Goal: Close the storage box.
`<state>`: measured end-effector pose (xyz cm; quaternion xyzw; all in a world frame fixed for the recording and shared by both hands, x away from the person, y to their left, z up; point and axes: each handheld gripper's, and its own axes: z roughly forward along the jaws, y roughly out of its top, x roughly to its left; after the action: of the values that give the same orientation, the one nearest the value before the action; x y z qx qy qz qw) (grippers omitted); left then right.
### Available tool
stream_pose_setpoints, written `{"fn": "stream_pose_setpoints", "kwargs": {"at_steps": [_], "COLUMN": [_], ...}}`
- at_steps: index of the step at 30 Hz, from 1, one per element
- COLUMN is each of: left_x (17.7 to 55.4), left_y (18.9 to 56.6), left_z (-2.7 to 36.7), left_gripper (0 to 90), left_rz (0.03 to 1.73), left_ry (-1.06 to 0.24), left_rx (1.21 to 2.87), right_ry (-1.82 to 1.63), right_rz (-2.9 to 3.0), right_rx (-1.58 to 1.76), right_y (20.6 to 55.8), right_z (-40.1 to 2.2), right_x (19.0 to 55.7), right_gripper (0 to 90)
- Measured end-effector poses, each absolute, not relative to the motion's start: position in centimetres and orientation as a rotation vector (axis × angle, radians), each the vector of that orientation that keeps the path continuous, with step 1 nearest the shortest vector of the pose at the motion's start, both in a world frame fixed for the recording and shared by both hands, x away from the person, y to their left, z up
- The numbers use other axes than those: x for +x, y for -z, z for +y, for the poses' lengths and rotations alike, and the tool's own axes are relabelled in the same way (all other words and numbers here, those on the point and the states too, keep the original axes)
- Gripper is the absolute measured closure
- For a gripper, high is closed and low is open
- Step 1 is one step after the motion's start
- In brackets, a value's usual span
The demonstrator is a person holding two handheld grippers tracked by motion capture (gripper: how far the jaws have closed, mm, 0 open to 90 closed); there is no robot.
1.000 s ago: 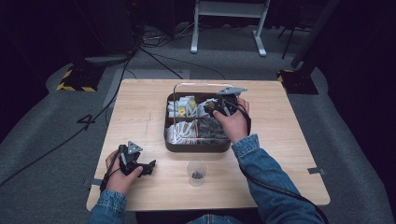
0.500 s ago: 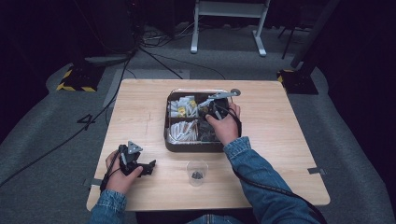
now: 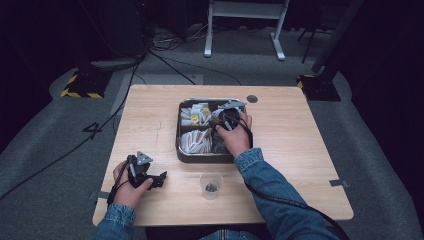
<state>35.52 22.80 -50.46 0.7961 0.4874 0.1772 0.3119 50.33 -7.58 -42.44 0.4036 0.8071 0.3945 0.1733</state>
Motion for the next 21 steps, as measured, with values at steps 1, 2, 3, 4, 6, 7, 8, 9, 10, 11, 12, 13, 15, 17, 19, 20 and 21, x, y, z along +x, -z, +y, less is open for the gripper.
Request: {"fn": "stream_pose_setpoints", "kwargs": {"at_steps": [1, 2, 3, 4, 6, 7, 8, 9, 10, 11, 12, 13, 15, 17, 19, 20, 21], "left_x": [35.5, 35.5, 35.5, 35.5, 35.5, 35.5, 35.5, 35.5, 35.5, 35.5, 35.5, 35.5, 35.5, 35.5, 35.5, 35.5, 35.5], "left_y": [50.5, 50.5, 50.5, 50.5, 50.5, 50.5, 50.5, 50.5, 50.5, 50.5, 50.5, 50.5, 50.5, 50.5, 50.5, 50.5, 50.5], "left_z": [22.8, 22.8, 22.8, 22.8, 22.8, 22.8, 22.8, 22.8, 22.8, 22.8, 22.8, 22.8, 22.8, 22.8, 22.8, 22.8, 22.8], "left_gripper": [3.5, 3.5, 3.5, 3.5, 3.5, 3.5, 3.5, 3.5, 3.5, 3.5, 3.5, 3.5, 3.5, 3.5, 3.5, 3.5, 3.5], "left_rz": [1.286, 1.286, 1.286, 1.286, 1.286, 1.285, 1.285, 1.286, 1.286, 1.285, 1.285, 1.285, 1.285, 1.285, 1.286, 1.286, 1.286], "left_ry": [-0.468, -0.468, -0.469, -0.468, -0.468, -0.469, -0.469, -0.469, -0.470, -0.469, -0.470, -0.470, -0.470, -0.470, -0.468, -0.468, -0.468], "left_rx": [2.101, 2.101, 2.099, 2.101, 2.101, 2.099, 2.099, 2.099, 2.099, 2.099, 2.099, 2.099, 2.099, 2.099, 2.101, 2.101, 2.101], "right_ry": [-1.110, -1.106, -1.103, -1.101, -1.104, -1.104, -1.101, -1.094, -1.091, -1.088, -1.086, -1.086, -1.085, -1.084, -1.079, -1.080, -1.082], "right_rz": [2.288, 2.286, 2.286, 2.287, 2.290, 2.293, 2.293, 2.293, 2.293, 2.292, 2.289, 2.289, 2.288, 2.288, 2.287, 2.286, 2.283], "right_rx": [1.139, 1.135, 1.137, 1.139, 1.142, 1.140, 1.139, 1.137, 1.137, 1.140, 1.140, 1.144, 1.147, 1.155, 1.168, 1.172, 1.177], "right_y": [42.5, 42.6, 42.6, 42.7, 42.8, 42.9, 42.9, 43.0, 43.1, 43.1, 43.2, 43.2, 43.3, 43.4, 43.5, 43.6, 43.6], "right_z": [-7.4, -7.4, -7.3, -7.2, -7.1, -7.0, -7.0, -6.9, -6.8, -6.8, -6.8, -6.8, -6.8, -6.8, -6.8, -6.8, -6.8], "right_x": [50.3, 50.3, 50.3, 50.3, 50.3, 50.4, 50.4, 50.4, 50.4, 50.4, 50.4, 50.5, 50.6, 50.7, 50.8, 50.8, 50.9], "right_gripper": [58.2, 58.2, 58.2, 58.2, 58.2, 58.2, 58.2, 58.2, 58.2, 58.2, 58.2, 58.2, 58.1, 58.2, 58.2, 58.1, 58.1]}}
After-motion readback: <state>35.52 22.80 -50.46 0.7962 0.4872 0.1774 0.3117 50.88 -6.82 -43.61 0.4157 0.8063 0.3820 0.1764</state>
